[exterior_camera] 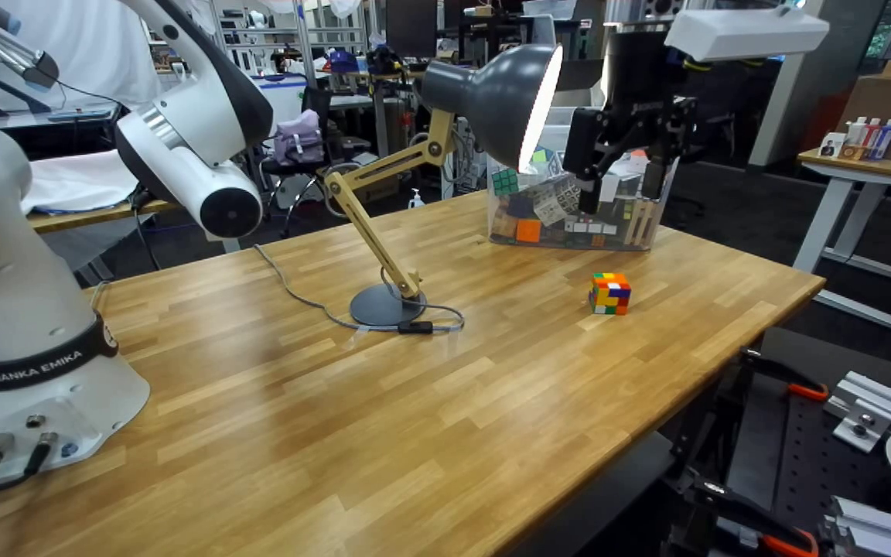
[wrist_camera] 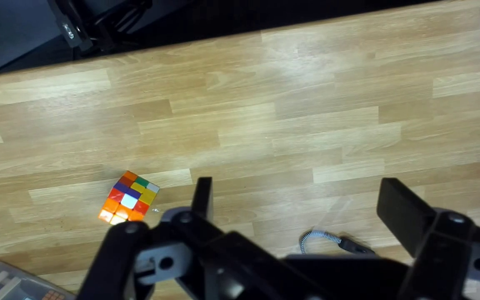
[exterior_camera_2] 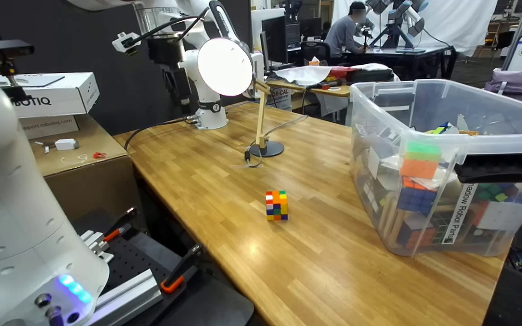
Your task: Put the Rubik's cube in the storage box then switch the desk lamp off and on
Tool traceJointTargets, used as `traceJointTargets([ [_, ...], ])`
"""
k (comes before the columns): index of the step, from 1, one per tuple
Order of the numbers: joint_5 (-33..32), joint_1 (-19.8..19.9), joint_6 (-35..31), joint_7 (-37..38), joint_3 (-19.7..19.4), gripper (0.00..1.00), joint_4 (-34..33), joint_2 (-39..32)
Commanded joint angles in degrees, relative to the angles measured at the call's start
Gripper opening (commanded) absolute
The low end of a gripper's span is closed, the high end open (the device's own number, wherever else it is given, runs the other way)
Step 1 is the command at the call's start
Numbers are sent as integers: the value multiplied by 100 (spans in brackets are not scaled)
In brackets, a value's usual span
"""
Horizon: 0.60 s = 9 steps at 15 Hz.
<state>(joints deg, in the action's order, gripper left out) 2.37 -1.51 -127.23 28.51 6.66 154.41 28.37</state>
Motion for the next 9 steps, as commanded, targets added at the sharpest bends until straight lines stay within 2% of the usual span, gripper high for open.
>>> traceJointTargets([
  [1, 54, 90, 14, -45, 87, 100, -7, 7],
  [5, -33, 309, -52, 14, 0, 100, -108, -231],
  [9, -68, 723, -77, 88, -204, 100, -65, -443],
])
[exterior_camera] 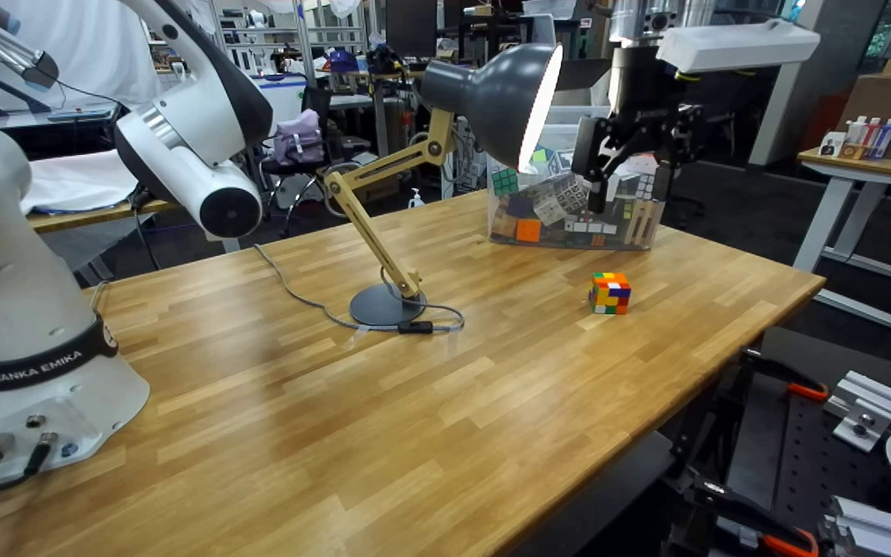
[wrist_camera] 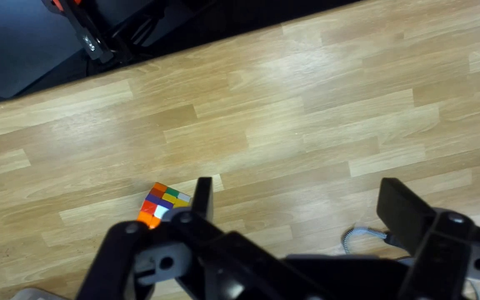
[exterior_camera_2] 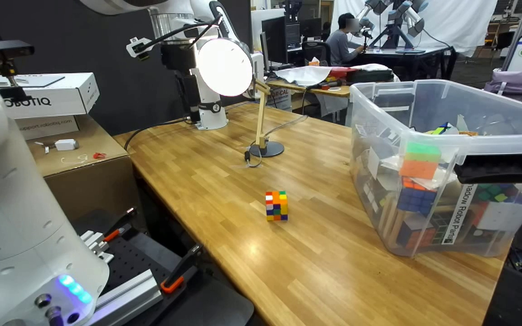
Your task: Put the Rubik's cube in the storage box then switch the desk lamp off and on
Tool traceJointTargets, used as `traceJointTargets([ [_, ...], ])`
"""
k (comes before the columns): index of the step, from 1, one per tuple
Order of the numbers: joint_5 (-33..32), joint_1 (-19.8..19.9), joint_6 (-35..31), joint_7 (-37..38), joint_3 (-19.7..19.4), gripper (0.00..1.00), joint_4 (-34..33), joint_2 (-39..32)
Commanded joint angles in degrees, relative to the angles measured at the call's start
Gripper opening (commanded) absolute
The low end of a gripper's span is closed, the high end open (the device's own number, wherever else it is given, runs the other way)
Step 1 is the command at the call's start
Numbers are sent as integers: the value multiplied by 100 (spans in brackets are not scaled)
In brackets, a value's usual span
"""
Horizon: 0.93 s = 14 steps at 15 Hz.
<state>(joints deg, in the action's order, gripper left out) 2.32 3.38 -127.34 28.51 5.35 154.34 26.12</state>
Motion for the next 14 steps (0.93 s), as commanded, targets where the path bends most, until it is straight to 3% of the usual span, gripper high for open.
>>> traceJointTargets([
  [1, -65, 323, -73, 100, -132, 100, -44, -287],
  [6, -48, 590, -192, 109, -381, 100, 3, -723],
  [14, -17, 542, -134, 13, -460, 100, 3, -766],
])
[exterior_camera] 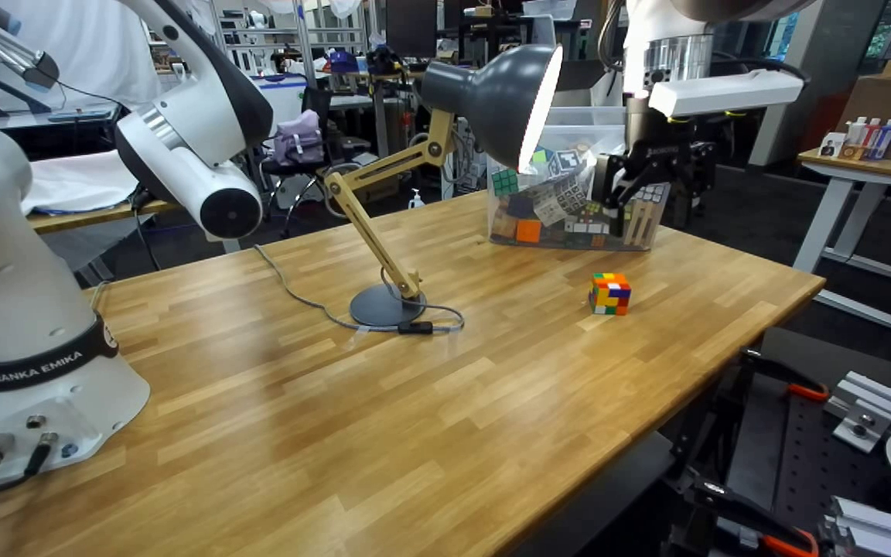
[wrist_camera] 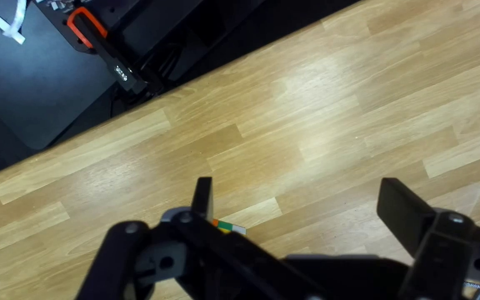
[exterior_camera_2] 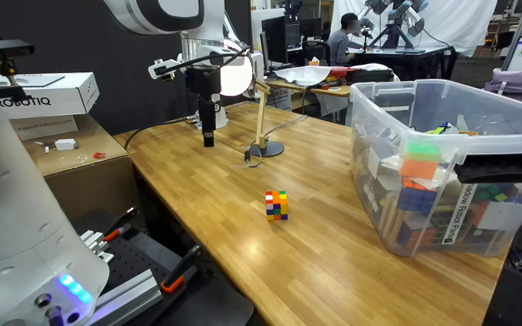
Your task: Put the Rubik's cube in the storage box then switch the desk lamp off and on
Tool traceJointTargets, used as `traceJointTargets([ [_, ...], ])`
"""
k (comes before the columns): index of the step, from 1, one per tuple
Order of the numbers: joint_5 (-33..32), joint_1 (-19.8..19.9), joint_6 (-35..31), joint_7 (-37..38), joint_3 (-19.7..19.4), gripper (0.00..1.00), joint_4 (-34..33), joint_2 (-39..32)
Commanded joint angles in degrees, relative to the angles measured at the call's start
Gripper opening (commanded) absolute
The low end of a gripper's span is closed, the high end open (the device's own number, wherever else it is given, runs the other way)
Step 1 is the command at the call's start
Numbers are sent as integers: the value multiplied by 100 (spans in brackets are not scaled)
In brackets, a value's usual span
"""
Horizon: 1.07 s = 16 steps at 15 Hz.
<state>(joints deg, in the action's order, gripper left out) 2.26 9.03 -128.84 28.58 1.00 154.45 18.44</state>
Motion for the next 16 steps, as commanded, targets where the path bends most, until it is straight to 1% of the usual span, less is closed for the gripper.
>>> traceJointTargets([
  [1, -11, -23, 15, 7, -25, 100, -8, 2],
  [10, -48, 38, -46, 108, -43, 100, -27, -80],
  [12, -81, 132, -178, 255, -98, 100, -46, -210],
  [16, 15, 291, -330, 370, -369, 100, -141, -711],
])
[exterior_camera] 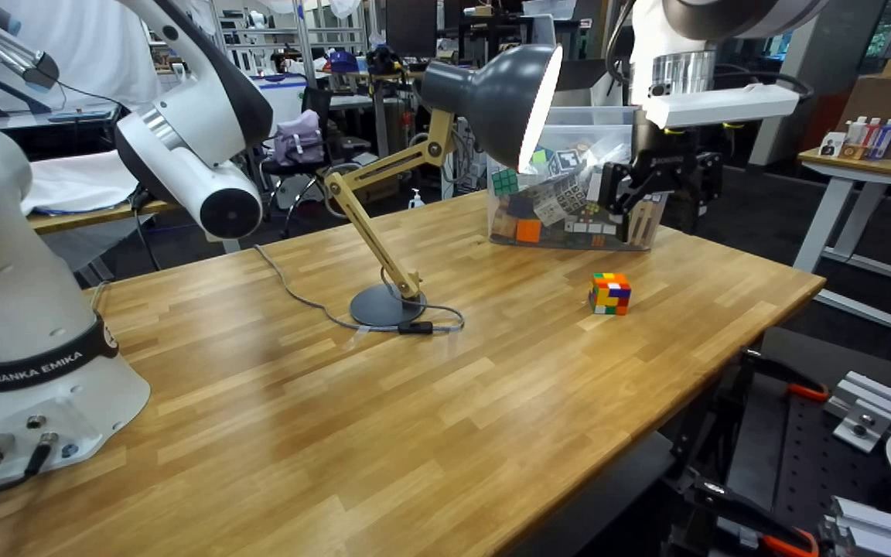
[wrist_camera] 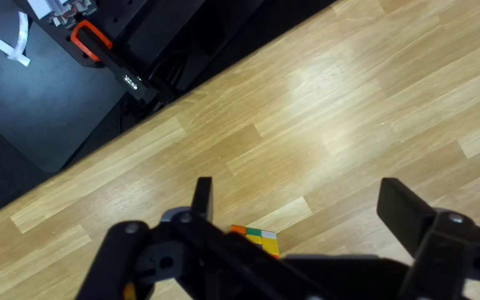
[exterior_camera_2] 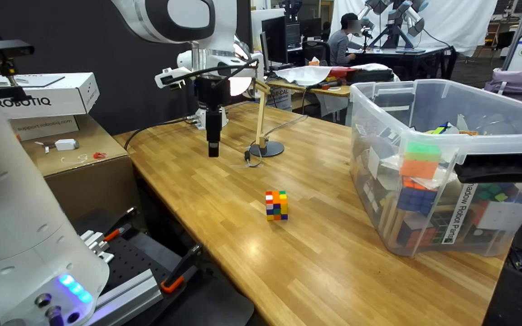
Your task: Put the Rubik's cube in the storage box then switch the desk lamp off and on
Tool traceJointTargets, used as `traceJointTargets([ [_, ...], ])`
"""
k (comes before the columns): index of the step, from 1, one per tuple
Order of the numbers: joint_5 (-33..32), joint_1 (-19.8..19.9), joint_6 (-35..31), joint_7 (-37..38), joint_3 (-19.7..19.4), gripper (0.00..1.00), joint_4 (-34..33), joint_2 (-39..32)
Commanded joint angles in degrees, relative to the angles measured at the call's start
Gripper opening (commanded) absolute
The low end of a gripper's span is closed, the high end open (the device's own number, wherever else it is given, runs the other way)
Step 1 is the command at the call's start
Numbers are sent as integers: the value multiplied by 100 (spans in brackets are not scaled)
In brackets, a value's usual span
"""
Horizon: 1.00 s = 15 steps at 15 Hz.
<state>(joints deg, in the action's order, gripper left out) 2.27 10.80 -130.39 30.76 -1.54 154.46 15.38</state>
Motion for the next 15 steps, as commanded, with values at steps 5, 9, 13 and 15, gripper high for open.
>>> traceJointTargets([
  [5, 238, 130, -426, 89, -507, 100, -474, -1380],
  [9, 156, 46, -446, 81, -601, 100, -395, -1400],
  [13, 155, 39, -443, 83, -592, 100, -383, -1330],
  [15, 155, 38, -443, 83, -593, 100, -383, -1329],
])
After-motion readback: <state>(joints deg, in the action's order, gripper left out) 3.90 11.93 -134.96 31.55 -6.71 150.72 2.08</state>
